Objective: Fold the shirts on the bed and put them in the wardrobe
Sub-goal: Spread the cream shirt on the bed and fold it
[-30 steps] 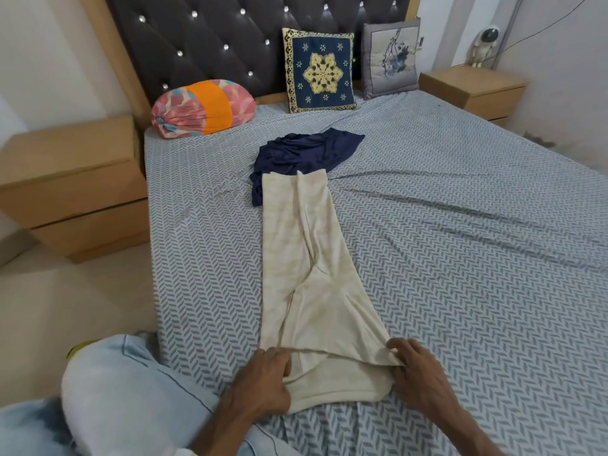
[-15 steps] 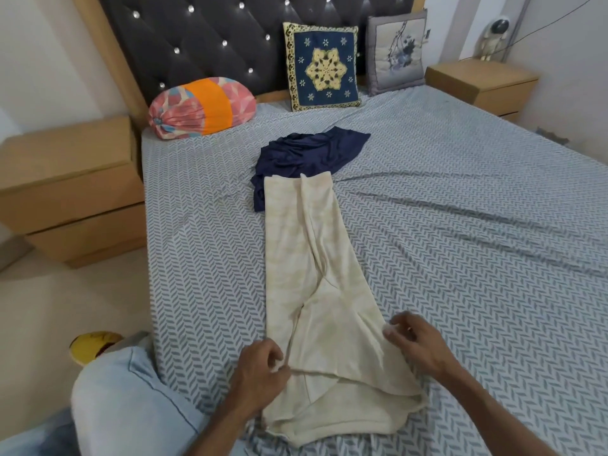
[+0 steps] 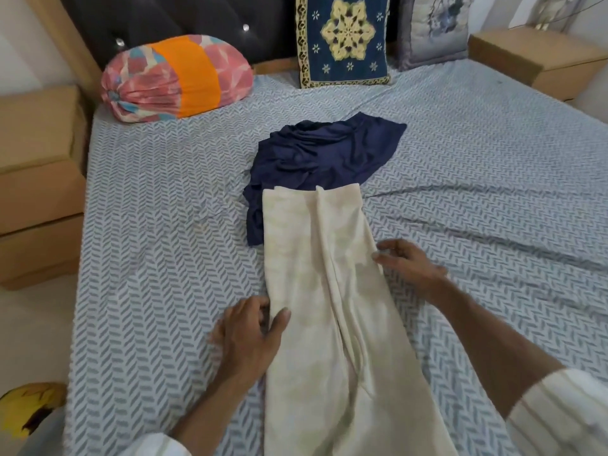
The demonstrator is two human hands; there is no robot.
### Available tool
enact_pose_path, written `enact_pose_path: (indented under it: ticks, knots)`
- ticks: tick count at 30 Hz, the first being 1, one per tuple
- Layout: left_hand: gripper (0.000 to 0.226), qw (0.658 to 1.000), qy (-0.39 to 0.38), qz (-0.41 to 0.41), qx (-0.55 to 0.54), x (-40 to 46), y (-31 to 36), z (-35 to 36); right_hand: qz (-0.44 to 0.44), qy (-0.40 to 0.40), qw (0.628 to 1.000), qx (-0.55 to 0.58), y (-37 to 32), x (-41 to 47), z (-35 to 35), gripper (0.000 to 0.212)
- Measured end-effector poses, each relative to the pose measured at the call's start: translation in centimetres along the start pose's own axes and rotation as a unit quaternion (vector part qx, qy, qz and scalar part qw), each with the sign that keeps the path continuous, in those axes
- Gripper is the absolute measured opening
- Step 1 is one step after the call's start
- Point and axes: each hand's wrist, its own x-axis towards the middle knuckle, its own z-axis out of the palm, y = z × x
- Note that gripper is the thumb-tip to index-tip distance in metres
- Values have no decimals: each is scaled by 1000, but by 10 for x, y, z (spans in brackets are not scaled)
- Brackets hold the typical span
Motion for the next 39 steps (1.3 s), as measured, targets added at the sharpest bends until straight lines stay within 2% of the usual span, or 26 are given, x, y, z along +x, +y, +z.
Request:
enact_pose_path:
  ticks: [2, 5, 8, 12, 16, 19, 22, 26, 29, 34, 36, 39]
  knots:
    - [41, 999, 6, 23, -26, 44, 4, 10, 0, -2, 1000, 6, -18, 32, 1, 78]
    - [45, 997, 29, 41, -67, 104, 8, 25, -25, 9, 999, 24, -51, 57, 2, 70]
    - [50, 994, 41, 1, -98, 154, 19, 33, -52, -13, 994, 95, -84, 66, 5, 40]
    - [52, 994, 54, -75, -63, 206, 21, 39, -47, -19, 993, 105, -96, 91, 9, 27]
    - [49, 986, 96, -128, -35, 225, 28, 39, -11, 63, 993, 99, -86, 120, 9, 46]
    - [48, 985, 105, -134, -26, 225, 33, 37, -9, 98, 992, 78, -80, 130, 12, 50]
    - [48, 986, 99, -128, -40, 224, 31, 37, -17, 99, 994, 52, -89, 120, 14, 47]
    - [48, 988, 93, -111, -58, 223, 29, 35, -18, 42, 996, 83, -93, 117, 16, 32]
    - [47, 987, 94, -100, -84, 225, 28, 35, -3, 77, 994, 83, -90, 122, 13, 41]
    - [35, 982, 95, -26, -159, 211, 19, 30, -38, 51, 998, 26, -85, 124, 17, 42]
    - [30, 981, 111, 3, -158, 208, 16, 31, -47, 81, 995, -20, -87, 119, 19, 36]
    - [42, 983, 128, 9, -132, 213, 12, 41, -62, 112, 992, -25, -84, 118, 22, 24]
